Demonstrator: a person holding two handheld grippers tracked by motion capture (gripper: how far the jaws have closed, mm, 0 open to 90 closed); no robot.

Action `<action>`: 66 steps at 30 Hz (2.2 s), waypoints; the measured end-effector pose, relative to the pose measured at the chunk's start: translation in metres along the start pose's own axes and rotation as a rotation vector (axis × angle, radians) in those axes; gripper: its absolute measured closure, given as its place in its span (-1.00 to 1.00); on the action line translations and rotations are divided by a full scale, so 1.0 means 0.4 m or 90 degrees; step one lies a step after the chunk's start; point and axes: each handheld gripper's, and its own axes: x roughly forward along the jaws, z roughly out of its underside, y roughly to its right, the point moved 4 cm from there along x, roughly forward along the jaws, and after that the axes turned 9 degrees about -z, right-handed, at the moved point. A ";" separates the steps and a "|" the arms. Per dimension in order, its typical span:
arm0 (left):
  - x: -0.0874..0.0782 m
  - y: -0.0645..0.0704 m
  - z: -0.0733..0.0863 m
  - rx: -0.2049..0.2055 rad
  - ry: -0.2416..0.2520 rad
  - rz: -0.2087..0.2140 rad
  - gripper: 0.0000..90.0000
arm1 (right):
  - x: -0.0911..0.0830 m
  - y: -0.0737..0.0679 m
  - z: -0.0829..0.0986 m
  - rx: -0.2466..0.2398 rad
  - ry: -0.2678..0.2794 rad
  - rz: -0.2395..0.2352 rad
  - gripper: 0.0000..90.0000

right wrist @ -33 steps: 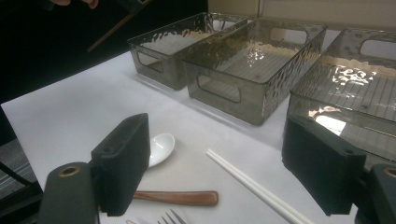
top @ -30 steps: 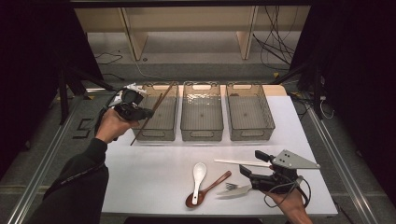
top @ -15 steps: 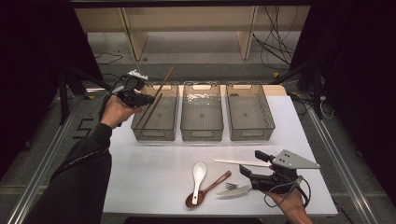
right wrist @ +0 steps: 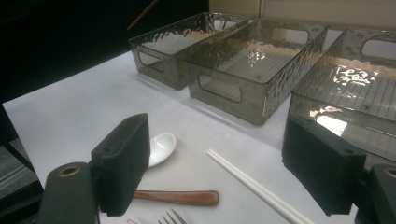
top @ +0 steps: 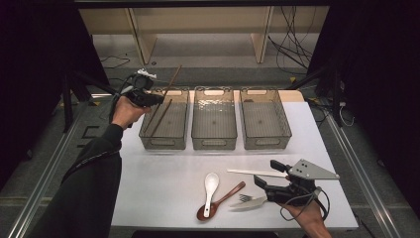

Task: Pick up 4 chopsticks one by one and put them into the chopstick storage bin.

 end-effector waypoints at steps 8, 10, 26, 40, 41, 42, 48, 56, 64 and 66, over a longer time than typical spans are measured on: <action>0.032 0.001 0.009 0.000 0.005 -0.011 0.87 | 0.004 -0.003 0.000 -0.006 -0.001 -0.001 -0.45; 0.041 0.002 0.013 0.005 0.002 -0.016 0.87 | 0.002 -0.001 0.000 -0.003 -0.001 0.000 -0.45; 0.078 -0.013 0.048 -0.007 0.007 -0.039 0.86 | -0.001 -0.001 0.001 0.000 -0.001 0.000 -0.45; 0.098 -0.021 0.082 -0.020 -0.010 -0.046 0.85 | -0.001 0.001 0.001 0.002 0.002 -0.003 -0.45; 0.099 -0.021 0.083 -0.021 -0.012 -0.048 0.85 | -0.001 0.001 0.001 0.002 0.002 -0.003 -0.45; 0.101 -0.021 0.084 -0.022 -0.013 -0.049 0.85 | -0.001 0.001 0.001 0.003 0.001 -0.002 -0.45; 0.107 -0.023 0.092 -0.017 -0.027 -0.054 0.84 | -0.001 0.001 0.001 0.003 0.003 -0.001 -0.45; 0.112 -0.030 0.104 -0.029 -0.034 -0.069 0.81 | -0.002 0.000 0.001 0.004 0.003 -0.002 -0.45; 0.070 -0.024 0.102 -0.040 -0.024 -0.050 0.51 | -0.003 0.000 0.001 0.005 0.004 -0.001 -0.45; 0.050 -0.019 0.101 -0.051 -0.014 -0.036 0.37 | -0.004 0.000 0.001 0.007 0.004 -0.001 -0.45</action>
